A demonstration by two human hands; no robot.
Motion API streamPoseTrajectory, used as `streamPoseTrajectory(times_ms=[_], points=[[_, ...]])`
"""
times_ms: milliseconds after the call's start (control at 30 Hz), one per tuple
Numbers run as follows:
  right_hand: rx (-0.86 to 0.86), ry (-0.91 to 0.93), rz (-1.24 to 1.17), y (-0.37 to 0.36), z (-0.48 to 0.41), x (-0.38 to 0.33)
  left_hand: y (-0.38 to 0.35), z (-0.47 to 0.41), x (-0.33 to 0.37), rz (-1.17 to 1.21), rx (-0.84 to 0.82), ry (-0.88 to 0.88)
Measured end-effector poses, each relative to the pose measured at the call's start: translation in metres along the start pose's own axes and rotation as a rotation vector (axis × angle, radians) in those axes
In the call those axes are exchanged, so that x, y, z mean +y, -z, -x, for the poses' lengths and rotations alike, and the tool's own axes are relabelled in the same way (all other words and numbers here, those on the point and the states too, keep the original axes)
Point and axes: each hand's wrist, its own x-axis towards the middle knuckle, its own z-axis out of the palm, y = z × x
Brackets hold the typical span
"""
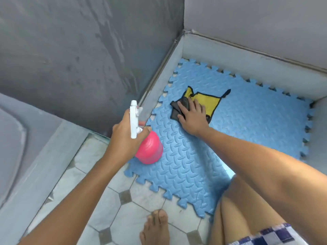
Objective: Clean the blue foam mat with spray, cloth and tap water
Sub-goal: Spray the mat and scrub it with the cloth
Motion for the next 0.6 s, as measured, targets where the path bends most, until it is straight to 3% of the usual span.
streamPoseTrajectory(times_ms=[300,600], points=[[-0.082,0.281,0.057,-0.051,0.079,-0.119,0.056,0.088,-0.057,0.075,0.084,0.065],[-0.109,0.362,0.091,-0.074,0.126,-0.153,0.094,0.088,-0.123,0.045,0.447,0.191]])
